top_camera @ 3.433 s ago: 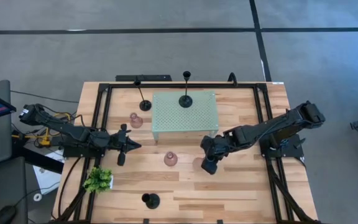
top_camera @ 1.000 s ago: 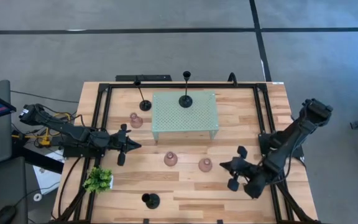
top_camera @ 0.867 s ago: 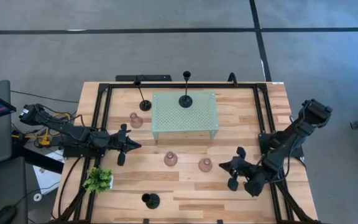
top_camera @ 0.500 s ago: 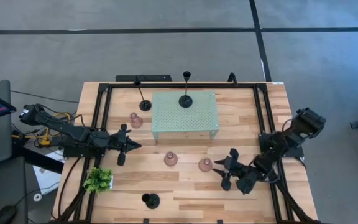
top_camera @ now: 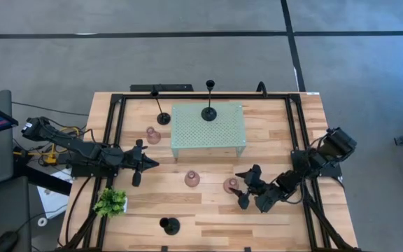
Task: Pick & Place candle stick holders
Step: Put the bottom pink glass candle holder on the shelf
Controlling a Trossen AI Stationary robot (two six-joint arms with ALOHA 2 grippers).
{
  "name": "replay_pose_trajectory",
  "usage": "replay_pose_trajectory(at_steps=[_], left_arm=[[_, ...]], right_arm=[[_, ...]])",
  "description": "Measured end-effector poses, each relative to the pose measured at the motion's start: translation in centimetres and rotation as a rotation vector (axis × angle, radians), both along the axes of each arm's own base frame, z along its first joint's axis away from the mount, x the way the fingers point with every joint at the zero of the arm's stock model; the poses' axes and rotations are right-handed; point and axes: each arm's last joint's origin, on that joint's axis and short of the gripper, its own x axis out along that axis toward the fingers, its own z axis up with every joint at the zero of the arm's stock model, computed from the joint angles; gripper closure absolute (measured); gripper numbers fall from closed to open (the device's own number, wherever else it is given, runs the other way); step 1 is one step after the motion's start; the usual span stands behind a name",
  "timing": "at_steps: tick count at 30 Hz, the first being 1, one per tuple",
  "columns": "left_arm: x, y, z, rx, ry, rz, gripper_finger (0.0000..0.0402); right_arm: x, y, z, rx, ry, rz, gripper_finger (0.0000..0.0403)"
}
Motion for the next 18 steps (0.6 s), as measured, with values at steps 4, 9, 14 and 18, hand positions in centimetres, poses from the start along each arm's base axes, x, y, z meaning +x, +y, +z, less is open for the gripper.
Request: replay_pose_trajectory(at_steps=[4,9,14,18], left_arm=[[0.1,0.0,-0.2,0.008,0.021,0.0,0.0394],[0.3,-0.1,-0.6,0.021,0.056,0.001,0.0394],[0.4,-0.2,-0.7,0.025,0.069,0.004,0.0394],[0.5,-0.2,-0.7,0.022,0.062,0.004,0.0394]], right_arm=[[1.2,-0.1,0.2,-0.021,0.008,0.026,0.0091],[2.1,0.0,0.9,-0.041,0.004,0.045,0.0142],[2.1,0.1,1.6,-0.03,-0.012,0.045,0.0222],[2.0,0.1,2.4,-0.01,-0.031,0.057,0.0284]])
